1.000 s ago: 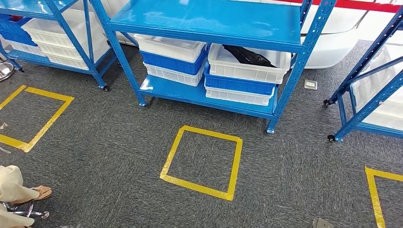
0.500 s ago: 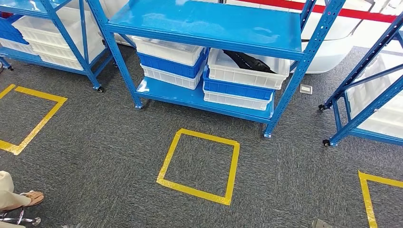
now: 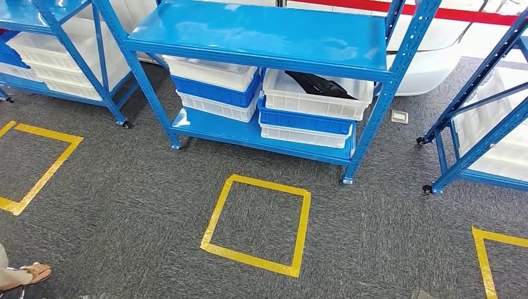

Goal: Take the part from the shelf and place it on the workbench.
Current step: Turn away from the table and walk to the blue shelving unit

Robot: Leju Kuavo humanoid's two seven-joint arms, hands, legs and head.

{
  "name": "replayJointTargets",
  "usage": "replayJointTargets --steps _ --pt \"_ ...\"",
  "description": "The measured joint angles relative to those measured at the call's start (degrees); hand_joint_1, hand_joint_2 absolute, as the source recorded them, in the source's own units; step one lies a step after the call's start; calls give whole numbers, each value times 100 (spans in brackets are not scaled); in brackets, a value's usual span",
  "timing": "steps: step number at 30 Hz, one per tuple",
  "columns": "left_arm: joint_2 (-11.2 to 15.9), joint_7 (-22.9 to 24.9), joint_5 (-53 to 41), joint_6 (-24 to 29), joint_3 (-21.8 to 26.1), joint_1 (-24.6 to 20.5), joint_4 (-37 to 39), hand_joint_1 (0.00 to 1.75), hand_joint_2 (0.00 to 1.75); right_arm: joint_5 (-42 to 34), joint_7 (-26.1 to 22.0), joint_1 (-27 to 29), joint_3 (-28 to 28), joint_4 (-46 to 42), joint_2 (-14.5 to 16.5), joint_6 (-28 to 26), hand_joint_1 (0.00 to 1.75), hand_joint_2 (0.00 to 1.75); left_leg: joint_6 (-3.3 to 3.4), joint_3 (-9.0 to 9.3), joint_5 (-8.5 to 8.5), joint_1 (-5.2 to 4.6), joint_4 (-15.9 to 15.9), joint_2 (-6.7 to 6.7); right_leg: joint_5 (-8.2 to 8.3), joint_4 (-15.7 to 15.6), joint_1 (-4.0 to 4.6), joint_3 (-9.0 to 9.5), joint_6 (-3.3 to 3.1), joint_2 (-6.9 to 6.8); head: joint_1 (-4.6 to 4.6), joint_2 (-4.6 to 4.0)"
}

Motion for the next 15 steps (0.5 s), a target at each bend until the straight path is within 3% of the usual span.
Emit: replayJointTargets --steps 1,2,4,5,6,8,11,13,15 --pt "0 1 0 0 -3 4 1 0 0 -1 0 3 -3 0 0 0 0 0 1 -100 113 13 25 0 -26 0 5 32 1 11 1 0" --pt "0 1 0 0 -9 4 1 0 0 -1 0 5 -6 0 1 0 0 0 15 -83 331 20 -170 0 -55 -1 9 72 9 25 1 0" --pt "3 1 0 1 -25 2 1 0 0 -1 0 2 -8 0 10 1 0 0 74 188 842 16 -939 -6 -116 -8 14 152 34 48 2 0" --pt "5 1 0 1 -33 -3 1 0 0 -1 0 -3 -8 0 16 2 0 0 103 324 979 0 -1267 -9 -144 -12 26 180 54 55 1 0" --pt "9 1 1 2 -40 -6 1 0 0 -1 0 -6 -9 0 22 2 0 0 129 408 1029 -20 -1469 -11 -166 -17 33 192 79 58 3 0" --pt "15 1 2 3 -55 -10 0 0 0 -1 0 -10 -10 0 27 0 0 0 170 448 976 -68 -1565 -15 -199 -46 38 210 143 60 2 0" --pt "16 1 5 2 -76 -4 0 0 0 2 -2 -14 -14 1 27 1 0 0 259 599 998 -55 -1730 -17 -284 90 51 167 199 20 15 0" --pt "14 0 20 1 -84 -5 1 0 0 11 -2 -17 -15 2 28 2 0 0 312 694 982 -58 -1795 -12 -485 667 54 -145 173 0 28 0" --pt "14 0 59 0 -85 1 1 0 0 31 -1 -5 -17 2 25 2 0 0 346 741 929 -72 -1792 -16 -672 1386 53 -623 169 0 31 0"
